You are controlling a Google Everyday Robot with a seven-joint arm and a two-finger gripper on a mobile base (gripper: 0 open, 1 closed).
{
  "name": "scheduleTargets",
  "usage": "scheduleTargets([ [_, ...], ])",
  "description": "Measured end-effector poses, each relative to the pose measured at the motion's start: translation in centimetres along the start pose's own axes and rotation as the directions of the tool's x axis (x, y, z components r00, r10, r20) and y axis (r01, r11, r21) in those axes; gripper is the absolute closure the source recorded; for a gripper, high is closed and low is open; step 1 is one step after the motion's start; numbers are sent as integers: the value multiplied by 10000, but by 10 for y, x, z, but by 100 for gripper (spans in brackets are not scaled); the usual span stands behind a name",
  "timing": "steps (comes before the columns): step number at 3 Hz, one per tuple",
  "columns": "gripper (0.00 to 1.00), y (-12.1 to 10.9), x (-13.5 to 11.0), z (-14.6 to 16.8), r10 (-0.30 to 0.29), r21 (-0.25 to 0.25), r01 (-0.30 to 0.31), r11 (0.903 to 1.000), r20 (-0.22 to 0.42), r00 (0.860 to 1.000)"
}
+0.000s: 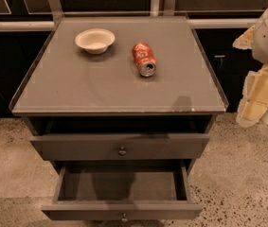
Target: Close middle drawer
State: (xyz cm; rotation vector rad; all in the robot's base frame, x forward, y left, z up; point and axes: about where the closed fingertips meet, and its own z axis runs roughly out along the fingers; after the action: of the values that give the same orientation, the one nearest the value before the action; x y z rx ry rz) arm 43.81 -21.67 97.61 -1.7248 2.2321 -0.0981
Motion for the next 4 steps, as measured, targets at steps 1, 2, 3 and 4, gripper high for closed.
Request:
scheduleTargets([
  [1,0,0,0,0,0,0,0,10000,0,10000],
  [2,0,4,1,0,3,96,-5,10000,196,9998],
  [3,0,29,6,18,356,24,-360,9993,1021,9941],
  [4,0,79,-8,26,410,452,-525,9976,2251,9735],
])
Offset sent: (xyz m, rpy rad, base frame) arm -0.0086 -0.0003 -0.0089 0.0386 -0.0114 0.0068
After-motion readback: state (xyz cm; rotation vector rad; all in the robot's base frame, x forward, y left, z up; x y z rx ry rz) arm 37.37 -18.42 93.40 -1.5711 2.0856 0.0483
